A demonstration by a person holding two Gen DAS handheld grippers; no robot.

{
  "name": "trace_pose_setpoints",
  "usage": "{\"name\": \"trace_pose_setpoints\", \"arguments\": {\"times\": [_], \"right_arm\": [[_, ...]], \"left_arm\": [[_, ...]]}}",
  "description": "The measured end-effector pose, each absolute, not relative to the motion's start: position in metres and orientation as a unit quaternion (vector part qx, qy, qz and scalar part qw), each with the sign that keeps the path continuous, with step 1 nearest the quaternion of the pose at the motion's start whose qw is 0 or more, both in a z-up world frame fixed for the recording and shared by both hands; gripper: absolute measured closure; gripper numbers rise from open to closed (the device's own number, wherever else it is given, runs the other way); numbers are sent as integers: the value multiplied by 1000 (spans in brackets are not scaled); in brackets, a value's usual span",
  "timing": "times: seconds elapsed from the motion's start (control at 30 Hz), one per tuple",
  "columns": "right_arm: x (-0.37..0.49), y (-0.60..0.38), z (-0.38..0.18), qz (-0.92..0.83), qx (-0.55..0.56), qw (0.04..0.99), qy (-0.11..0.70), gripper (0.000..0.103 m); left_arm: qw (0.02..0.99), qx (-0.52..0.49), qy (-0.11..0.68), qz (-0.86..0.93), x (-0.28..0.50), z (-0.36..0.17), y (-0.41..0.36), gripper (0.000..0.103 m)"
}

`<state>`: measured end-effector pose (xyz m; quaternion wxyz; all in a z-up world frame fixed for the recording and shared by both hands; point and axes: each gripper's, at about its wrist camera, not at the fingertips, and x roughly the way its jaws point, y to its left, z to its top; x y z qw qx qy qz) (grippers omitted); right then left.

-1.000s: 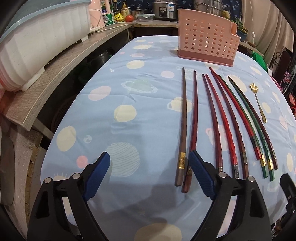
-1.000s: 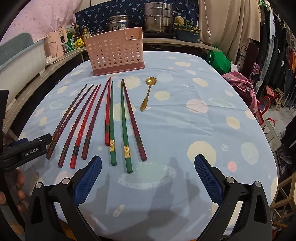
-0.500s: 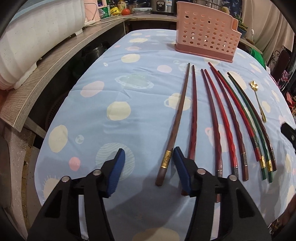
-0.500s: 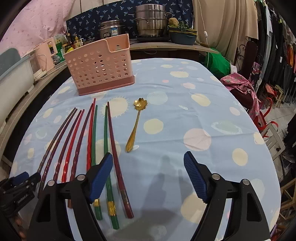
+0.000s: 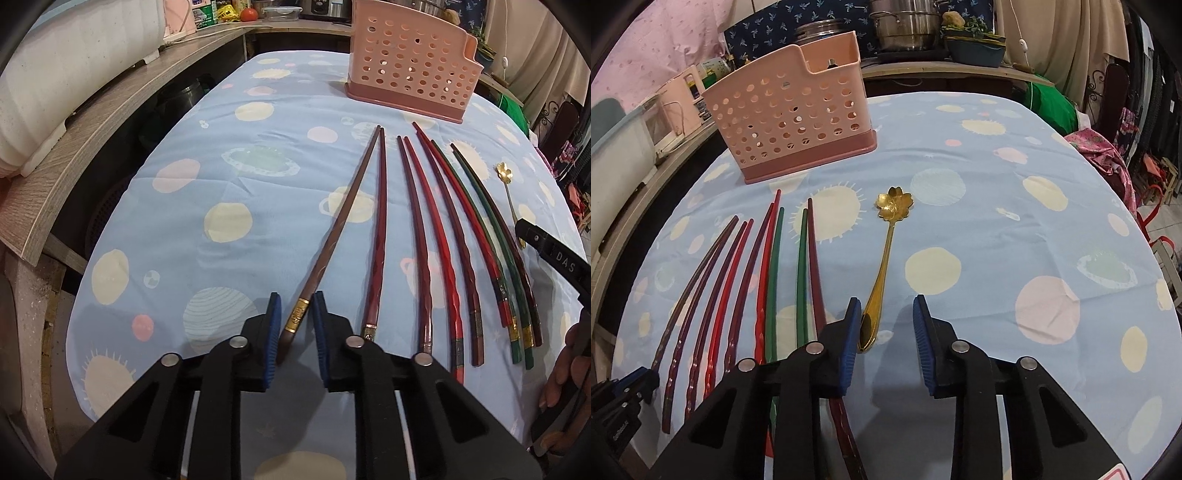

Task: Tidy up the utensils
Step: 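Grasp a dark brown chopstick with the left tool while the right tool grasps the gold spoon, then lift both items over the pink basket and open both tools to drop them in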

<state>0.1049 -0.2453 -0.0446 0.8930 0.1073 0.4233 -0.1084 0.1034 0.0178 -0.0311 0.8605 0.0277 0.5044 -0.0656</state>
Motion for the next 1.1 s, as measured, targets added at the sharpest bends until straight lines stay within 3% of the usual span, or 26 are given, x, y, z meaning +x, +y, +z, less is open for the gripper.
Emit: {"name": "trace_pose_setpoints", "arguments": {"times": [0.07, 0.13, 0.27, 0.57, 0.63, 0.7, 0.77, 0.87, 0.97, 1.1], "right_arm": [[103, -246, -45, -109, 110, 894, 420, 82], [101, -250, -46, -108, 114, 895, 419, 94], [96, -256, -40, -99, 125, 896, 415, 103], [86, -262, -23, -87, 132, 898, 409, 102], [88, -264, -28, -84, 141, 894, 417, 94], [91, -265, -31, -81, 150, 892, 419, 74], [95, -264, -34, -83, 141, 892, 422, 74], [100, -260, -44, -85, 124, 889, 433, 84], [99, -252, -45, -94, 85, 895, 428, 91], [95, -251, -45, -87, 79, 896, 428, 93]], "left_arm": [[858, 25, 508, -68, 105, -31, 18, 88], [857, 21, 509, -71, 106, -31, 19, 90], [855, 12, 513, -75, 107, -29, 21, 95], [862, 2, 502, -73, 100, -13, 25, 96], [860, 1, 505, -68, 99, -16, 27, 96], [856, -4, 512, -66, 101, -20, 28, 95], [857, -6, 512, -61, 102, -22, 29, 95], [857, -1, 512, -62, 104, -25, 28, 93], [853, -3, 518, -63, 107, -28, 27, 85], [854, 1, 516, -63, 106, -30, 25, 79]]}}
